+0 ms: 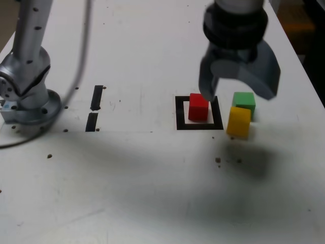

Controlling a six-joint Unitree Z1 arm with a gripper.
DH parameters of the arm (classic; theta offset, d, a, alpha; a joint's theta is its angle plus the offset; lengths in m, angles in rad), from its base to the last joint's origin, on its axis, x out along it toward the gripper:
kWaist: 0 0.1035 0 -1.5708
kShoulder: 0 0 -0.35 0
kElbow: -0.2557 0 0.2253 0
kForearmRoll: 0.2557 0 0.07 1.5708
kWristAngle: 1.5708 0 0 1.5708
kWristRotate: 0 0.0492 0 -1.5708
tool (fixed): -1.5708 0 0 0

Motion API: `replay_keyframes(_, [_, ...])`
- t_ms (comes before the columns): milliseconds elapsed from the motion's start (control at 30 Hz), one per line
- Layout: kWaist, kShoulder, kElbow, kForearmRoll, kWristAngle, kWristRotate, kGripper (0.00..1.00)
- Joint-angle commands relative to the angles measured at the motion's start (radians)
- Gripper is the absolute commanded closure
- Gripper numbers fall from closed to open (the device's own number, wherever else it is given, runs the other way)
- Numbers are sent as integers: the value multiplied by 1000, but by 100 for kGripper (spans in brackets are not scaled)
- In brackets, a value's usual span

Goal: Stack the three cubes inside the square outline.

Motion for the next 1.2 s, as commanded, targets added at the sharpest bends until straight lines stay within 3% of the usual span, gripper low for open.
replay_keyframes(0, [-1, 27, -25, -1, -9, 5, 1])
replay_keyframes(367, [10, 147, -18, -35, -37, 30, 6])
replay_keyframes(667, [18, 171, 10, -97, -33, 37, 15])
replay_keyframes(1167, [25, 183, 50, -181, -10, 40, 54])
